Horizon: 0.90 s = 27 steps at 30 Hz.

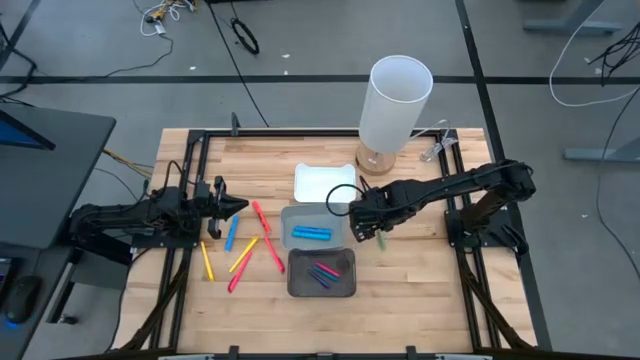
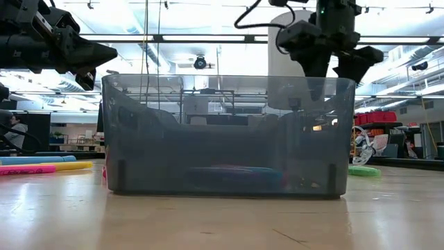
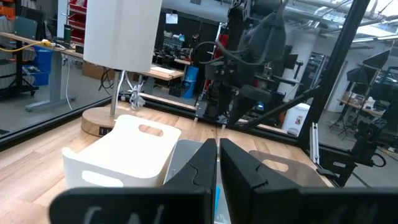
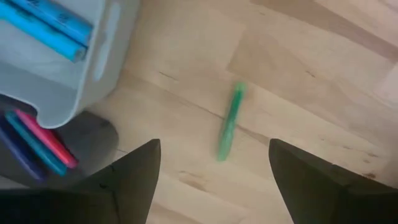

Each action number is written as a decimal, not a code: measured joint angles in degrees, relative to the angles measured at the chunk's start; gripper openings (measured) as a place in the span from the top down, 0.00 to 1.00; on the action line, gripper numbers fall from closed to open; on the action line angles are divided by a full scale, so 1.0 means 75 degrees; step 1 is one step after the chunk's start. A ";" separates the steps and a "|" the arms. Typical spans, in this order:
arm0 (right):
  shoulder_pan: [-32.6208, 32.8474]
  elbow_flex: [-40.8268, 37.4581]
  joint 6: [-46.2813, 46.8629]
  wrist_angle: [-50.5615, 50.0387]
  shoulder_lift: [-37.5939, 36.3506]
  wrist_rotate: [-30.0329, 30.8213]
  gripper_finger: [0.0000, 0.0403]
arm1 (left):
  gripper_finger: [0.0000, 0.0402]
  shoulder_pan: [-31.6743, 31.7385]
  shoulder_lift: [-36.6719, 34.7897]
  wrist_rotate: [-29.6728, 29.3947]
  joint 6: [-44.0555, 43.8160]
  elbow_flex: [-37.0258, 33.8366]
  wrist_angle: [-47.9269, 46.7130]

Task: Pick & Place Markers
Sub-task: Put the green pen into the black transparent bin

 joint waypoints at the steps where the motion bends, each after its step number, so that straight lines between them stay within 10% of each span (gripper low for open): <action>1: -0.0037 -0.0060 0.0108 0.0050 -0.0021 -0.0072 0.26 | 0.94 0.0001 0.0003 0.0000 0.0003 -0.0003 0.0000; 27: -0.0290 -0.1719 0.0406 0.1379 -0.0353 -0.0387 0.26 | 0.94 0.0000 0.0003 -0.0003 0.0001 -0.0001 0.0000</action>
